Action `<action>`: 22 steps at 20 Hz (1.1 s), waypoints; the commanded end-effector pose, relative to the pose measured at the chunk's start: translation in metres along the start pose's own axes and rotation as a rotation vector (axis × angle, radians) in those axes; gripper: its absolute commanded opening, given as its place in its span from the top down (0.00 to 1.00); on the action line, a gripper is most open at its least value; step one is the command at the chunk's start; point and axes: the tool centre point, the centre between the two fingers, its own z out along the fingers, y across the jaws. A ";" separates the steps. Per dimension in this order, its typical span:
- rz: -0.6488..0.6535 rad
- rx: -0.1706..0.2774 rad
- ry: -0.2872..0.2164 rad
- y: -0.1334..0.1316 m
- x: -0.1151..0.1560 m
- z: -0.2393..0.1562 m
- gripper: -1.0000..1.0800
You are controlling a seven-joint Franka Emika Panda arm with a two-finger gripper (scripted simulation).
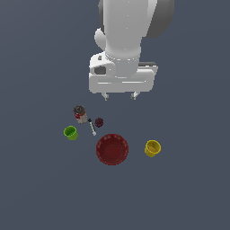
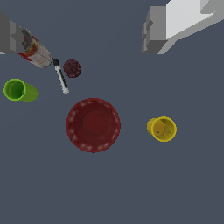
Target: Pick up a designated object from a clutter of objects.
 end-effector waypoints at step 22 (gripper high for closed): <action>0.036 -0.011 0.042 0.005 0.026 0.006 0.04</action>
